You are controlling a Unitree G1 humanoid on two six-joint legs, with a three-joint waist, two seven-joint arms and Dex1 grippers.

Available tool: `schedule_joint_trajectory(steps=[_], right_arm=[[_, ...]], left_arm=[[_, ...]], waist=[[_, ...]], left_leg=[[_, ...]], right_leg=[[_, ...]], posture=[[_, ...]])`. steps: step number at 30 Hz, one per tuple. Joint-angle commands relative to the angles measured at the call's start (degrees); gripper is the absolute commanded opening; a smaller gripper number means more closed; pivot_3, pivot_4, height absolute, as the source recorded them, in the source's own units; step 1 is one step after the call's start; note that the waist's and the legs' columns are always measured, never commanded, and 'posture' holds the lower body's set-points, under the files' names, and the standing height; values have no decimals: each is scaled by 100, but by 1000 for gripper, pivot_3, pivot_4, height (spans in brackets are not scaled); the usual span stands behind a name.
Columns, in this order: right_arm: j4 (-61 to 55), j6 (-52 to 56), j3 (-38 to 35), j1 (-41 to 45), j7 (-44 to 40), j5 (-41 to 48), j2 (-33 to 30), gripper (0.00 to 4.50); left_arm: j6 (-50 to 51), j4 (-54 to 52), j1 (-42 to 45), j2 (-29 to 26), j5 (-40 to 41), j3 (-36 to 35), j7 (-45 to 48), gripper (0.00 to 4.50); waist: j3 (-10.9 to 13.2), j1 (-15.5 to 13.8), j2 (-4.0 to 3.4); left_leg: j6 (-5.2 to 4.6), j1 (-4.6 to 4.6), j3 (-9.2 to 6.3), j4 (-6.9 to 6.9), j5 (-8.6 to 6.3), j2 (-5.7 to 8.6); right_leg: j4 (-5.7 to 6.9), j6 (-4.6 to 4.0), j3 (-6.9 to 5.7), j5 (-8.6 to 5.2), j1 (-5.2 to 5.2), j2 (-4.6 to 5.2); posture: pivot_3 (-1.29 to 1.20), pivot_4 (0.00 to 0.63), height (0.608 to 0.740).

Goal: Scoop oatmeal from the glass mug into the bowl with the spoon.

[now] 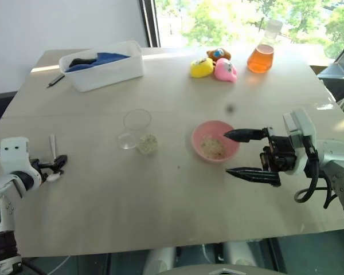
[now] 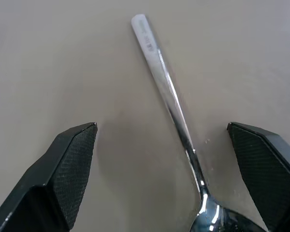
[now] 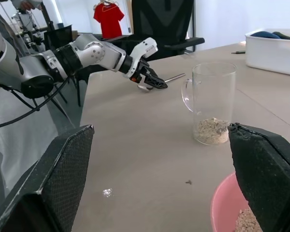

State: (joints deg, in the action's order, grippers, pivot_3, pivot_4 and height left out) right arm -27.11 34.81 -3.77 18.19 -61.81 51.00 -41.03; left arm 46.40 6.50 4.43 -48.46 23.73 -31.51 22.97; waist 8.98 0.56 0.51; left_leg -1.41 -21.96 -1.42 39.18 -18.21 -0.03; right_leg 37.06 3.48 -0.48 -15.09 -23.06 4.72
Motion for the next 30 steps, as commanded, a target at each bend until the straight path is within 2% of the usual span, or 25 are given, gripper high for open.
schedule_joint_trajectory(steps=[1,3,7,8,9,14,20,28,30], right_arm=[[-186,-70,-148,-38,83,100,53,4472],[-218,-66,-176,-60,113,120,60,4472],[-247,-55,-229,-74,157,179,43,4500],[-261,-55,-221,-92,152,180,33,4500],[-282,-50,-205,-113,149,188,28,4500],[-269,-58,-162,-87,115,174,24,4500],[-169,-88,-133,-21,25,99,4,4500],[81,-130,-54,92,-86,-54,40,4500],[159,-148,-24,131,-116,-109,57,4500]], left_arm=[[212,117,-16,-149,-95,146,173,4500],[304,117,-55,-112,-84,134,167,4500],[326,-10,-225,59,-80,8,73,2707],[307,-48,-260,101,-91,-22,40,2707],[276,-81,-302,134,-114,-33,19,2160],[282,-211,-436,284,-93,-99,-9,48],[165,-431,-740,541,-53,-301,-64,48],[-1209,-1181,-896,1394,148,-1154,-362,48],[-1513,-1376,-800,1494,270,-1324,-344,48]], waist=[[0,1,0],[-1,2,-3],[-2,23,-6],[-2,29,-9],[-3,31,-11],[-4,39,-12],[-8,45,-19],[-12,15,-19],[-11,6,5]], left_leg=[[0,1,0,0,0,0],[1,2,1,0,1,0],[1,8,4,0,1,0],[1,8,4,0,1,-1],[2,10,4,-1,1,-1],[7,16,15,0,4,-1],[9,20,26,0,5,-2],[9,15,35,0,6,-2],[10,7,30,3,6,-3]], right_leg=[[1,0,0,0,0,1],[4,0,1,0,0,4],[10,0,6,0,0,24],[11,0,6,0,0,24],[15,0,8,0,-1,24],[43,0,25,0,-14,24],[59,-1,38,-1,-23,24],[60,-1,56,-1,-33,29],[61,-1,62,-1,-36,29]], posture=[[0,150,740],[0,150,740],[0,150,740],[0,150,740],[0,150,740],[0,150,740],[0,150,740],[0,150,740],[0,150,740]])
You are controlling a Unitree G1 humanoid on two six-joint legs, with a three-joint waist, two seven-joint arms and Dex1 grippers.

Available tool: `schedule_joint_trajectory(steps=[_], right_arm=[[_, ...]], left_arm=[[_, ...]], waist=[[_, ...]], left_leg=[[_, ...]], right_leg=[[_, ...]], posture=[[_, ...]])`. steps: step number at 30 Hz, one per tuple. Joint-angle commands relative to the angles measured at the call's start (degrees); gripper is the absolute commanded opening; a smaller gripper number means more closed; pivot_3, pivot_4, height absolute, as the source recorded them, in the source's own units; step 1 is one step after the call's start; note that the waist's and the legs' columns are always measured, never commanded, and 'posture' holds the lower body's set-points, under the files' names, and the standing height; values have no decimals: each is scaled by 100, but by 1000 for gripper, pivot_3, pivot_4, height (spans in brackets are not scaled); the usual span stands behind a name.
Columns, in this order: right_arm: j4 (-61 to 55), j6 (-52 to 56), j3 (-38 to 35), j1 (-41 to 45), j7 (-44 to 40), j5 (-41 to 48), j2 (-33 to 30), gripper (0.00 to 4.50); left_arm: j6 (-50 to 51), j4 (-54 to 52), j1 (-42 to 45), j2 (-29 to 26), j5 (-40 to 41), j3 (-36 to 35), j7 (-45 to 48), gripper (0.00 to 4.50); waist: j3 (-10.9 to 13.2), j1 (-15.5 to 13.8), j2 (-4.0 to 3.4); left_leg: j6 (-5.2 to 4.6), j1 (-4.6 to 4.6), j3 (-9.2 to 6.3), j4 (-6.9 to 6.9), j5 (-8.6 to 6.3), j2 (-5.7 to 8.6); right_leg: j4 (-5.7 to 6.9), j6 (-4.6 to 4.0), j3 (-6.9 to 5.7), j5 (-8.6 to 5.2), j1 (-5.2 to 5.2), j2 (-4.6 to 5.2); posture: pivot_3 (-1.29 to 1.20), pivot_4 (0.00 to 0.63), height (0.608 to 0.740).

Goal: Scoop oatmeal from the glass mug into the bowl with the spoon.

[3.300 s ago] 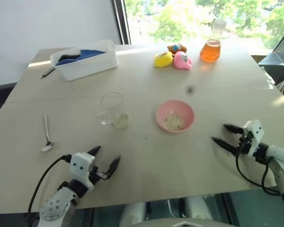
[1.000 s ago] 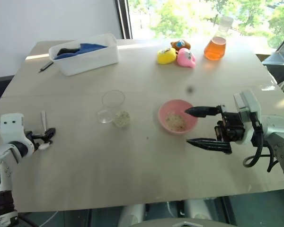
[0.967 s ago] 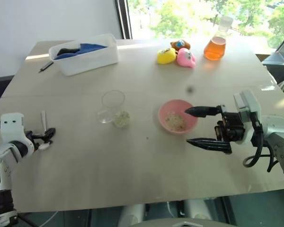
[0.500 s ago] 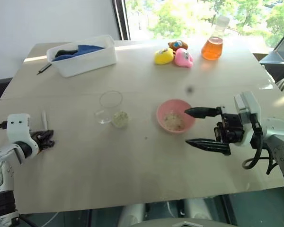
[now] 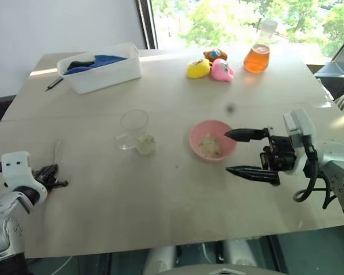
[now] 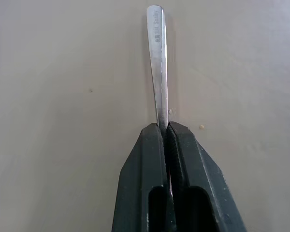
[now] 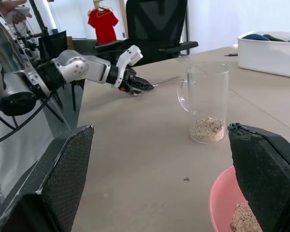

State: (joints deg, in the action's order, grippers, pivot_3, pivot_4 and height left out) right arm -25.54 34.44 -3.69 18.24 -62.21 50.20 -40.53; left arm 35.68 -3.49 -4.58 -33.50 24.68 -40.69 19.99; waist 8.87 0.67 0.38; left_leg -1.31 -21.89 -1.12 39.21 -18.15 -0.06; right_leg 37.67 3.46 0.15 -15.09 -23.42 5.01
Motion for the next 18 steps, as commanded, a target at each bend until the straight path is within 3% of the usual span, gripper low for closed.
schedule_joint_trajectory(steps=[1,9,18], right_arm=[[43,-108,-20,150,-75,-43,21,4500],[363,96,-168,450,321,57,188,4500],[607,1294,-576,1617,2794,1080,1051,4500]], left_arm=[[-575,-494,133,5,229,-428,11,48],[-814,-1640,651,-152,835,-259,232,48],[-563,-2863,1593,-354,1205,1521,659,48]], waist=[[-2,-6,24],[-6,-48,37],[-5,4,36]], left_leg=[[3,-6,-8,1,2,-1],[6,-16,-18,10,3,4],[8,-16,-15,12,5,13]], right_leg=[[0,0,-6,0,-3,-1],[-3,-1,-17,0,-2,4],[7,-1,-33,1,-4,-19]], posture=[[0,150,740],[0,150,740],[0,150,740]])
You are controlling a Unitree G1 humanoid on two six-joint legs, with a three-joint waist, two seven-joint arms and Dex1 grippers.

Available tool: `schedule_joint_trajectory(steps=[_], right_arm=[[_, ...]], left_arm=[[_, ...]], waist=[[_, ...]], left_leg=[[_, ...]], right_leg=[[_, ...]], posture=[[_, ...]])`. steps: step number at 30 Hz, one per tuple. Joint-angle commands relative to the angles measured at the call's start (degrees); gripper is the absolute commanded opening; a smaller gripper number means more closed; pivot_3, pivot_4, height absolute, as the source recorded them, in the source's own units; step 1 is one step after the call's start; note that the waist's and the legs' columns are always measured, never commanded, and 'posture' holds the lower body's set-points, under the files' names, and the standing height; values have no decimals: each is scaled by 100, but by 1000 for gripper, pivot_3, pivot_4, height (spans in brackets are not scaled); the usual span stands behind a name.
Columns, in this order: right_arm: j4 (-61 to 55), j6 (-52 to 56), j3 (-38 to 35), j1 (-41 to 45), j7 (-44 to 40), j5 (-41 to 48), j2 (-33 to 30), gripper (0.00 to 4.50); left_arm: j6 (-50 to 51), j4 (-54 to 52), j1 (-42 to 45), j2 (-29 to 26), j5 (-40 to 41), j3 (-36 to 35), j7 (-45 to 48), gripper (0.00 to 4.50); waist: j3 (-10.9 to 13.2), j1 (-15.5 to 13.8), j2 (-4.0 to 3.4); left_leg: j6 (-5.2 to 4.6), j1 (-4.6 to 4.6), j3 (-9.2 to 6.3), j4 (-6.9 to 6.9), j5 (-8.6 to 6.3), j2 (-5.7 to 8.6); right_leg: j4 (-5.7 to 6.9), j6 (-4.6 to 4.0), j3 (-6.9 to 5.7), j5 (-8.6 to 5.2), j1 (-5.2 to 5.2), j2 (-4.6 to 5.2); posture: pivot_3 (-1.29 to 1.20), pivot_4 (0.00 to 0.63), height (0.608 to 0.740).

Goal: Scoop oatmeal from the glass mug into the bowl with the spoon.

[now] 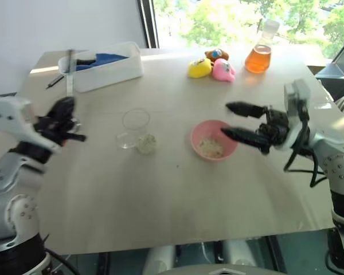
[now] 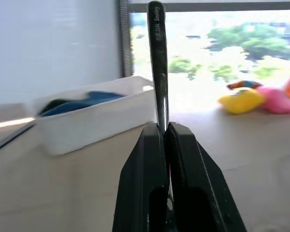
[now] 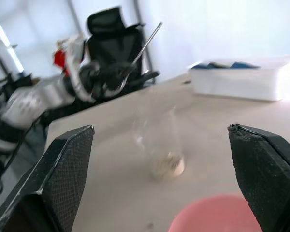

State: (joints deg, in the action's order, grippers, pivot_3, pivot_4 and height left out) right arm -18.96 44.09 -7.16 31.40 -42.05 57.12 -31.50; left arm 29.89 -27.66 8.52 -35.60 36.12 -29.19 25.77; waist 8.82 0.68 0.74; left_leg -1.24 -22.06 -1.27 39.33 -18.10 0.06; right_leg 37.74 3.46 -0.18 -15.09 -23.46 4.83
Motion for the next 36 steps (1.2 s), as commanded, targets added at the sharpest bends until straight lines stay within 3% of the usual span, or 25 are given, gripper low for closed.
schedule_joint_trajectory(steps=[1,4,9,13,22,29,36], right_arm=[[-59,475,-254,481,1168,562,298,4500],[-42,991,-275,998,2463,1123,685,4500],[394,1549,-314,1441,3832,1692,1047,4500],[528,1616,-321,1623,4403,1835,1270,4500],[465,1830,-351,1705,4534,2796,1245,4500],[649,1751,-259,1447,4341,2210,768,4500],[580,1889,-425,1368,3688,2459,444,4500]], left_arm=[[49,-511,498,-170,66,627,116,48],[154,-618,1029,-223,77,1293,307,48],[263,-818,1427,-156,223,2021,624,48],[257,-854,1392,-135,235,2302,829,48],[181,-743,1376,-198,-7,2498,1026,48],[98,-614,1445,-112,-94,2389,1018,48],[81,-537,1418,-81,-222,2454,1028,48]], waist=[[0,3,-1],[1,17,-3],[2,32,-4],[5,42,-8],[6,53,-10],[6,43,-10],[6,44,-10]], left_leg=[[0,0,0,0,0,1],[3,-1,1,0,3,0],[3,-2,6,0,4,6],[3,-2,7,0,4,21],[2,-3,7,2,5,21],[1,-4,7,2,4,21],[1,-4,9,2,4,19]], right_leg=[[1,0,1,0,-1,-7],[7,0,2,0,-4,-17],[11,0,6,0,-10,-21],[13,0,9,0,-11,-24],[13,0,9,-1,-12,-28],[12,1,10,-1,-11,-30],[12,0,13,-1,-12,-31]], posture=[[0,150,740],[0,150,740],[0,150,740],[0,150,740],[0,150,740],[0,150,740],[0,150,740]])
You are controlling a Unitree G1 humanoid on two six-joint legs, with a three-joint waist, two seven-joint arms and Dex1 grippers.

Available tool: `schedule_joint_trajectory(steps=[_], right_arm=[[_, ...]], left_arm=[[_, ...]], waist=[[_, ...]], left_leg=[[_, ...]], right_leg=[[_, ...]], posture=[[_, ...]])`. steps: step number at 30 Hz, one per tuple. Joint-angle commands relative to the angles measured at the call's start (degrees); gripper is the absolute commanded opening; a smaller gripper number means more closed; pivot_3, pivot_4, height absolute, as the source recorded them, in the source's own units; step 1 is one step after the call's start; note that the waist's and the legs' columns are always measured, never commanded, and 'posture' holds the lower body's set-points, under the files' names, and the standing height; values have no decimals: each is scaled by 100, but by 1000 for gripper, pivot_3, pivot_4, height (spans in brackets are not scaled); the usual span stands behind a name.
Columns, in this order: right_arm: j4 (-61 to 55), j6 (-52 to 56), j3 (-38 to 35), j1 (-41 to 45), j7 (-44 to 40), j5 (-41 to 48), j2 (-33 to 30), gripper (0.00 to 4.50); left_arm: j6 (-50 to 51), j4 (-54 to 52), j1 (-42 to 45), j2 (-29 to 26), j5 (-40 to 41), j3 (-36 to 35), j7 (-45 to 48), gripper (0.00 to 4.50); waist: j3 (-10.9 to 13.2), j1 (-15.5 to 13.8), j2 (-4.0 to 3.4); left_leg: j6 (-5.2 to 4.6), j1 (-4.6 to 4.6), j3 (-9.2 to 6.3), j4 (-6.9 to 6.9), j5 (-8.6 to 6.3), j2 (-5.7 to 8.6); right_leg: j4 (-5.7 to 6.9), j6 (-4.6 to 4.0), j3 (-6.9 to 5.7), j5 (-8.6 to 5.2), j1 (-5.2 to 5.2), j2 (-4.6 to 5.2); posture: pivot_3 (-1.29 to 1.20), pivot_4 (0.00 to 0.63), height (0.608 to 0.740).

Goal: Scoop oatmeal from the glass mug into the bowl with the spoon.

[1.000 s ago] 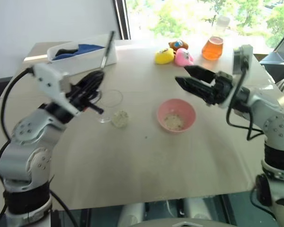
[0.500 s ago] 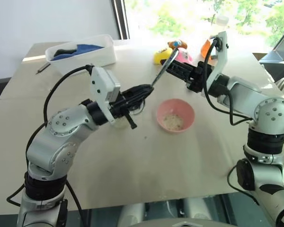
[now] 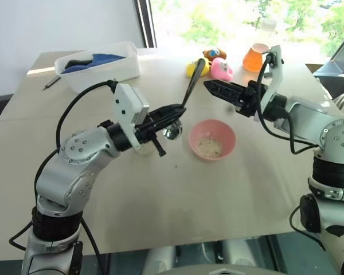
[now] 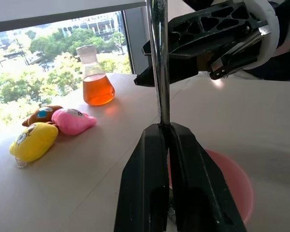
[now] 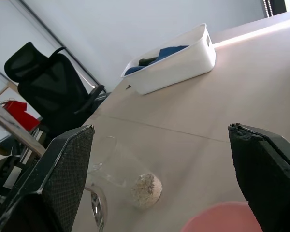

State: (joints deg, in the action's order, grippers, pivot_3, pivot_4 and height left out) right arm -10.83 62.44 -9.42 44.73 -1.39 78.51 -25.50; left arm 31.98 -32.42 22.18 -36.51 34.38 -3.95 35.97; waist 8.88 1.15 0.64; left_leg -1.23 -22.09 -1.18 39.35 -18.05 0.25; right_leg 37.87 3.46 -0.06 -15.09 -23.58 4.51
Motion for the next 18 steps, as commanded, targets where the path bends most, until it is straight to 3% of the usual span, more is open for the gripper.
schedule_joint_trajectory(steps=[1,6,18], right_arm=[[-292,106,-210,37,-520,471,-217,4500],[-583,107,-63,88,-773,646,-351,4500],[-704,-63,361,359,-829,86,-217,4500]], left_arm=[[-129,-35,61,20,-58,-65,8,48],[-125,86,149,53,-144,37,58,48],[17,78,77,-21,-126,173,334,48]], waist=[[0,-4,0],[0,-10,0],[0,-14,0]], left_leg=[[0,0,-1,0,0,0],[0,0,-1,0,0,0],[0,-1,-2,1,0,0]], right_leg=[[0,0,0,0,0,0],[-1,0,0,0,0,0],[-1,0,0,0,0,1]], posture=[[0,150,740],[0,150,740],[0,150,740]])
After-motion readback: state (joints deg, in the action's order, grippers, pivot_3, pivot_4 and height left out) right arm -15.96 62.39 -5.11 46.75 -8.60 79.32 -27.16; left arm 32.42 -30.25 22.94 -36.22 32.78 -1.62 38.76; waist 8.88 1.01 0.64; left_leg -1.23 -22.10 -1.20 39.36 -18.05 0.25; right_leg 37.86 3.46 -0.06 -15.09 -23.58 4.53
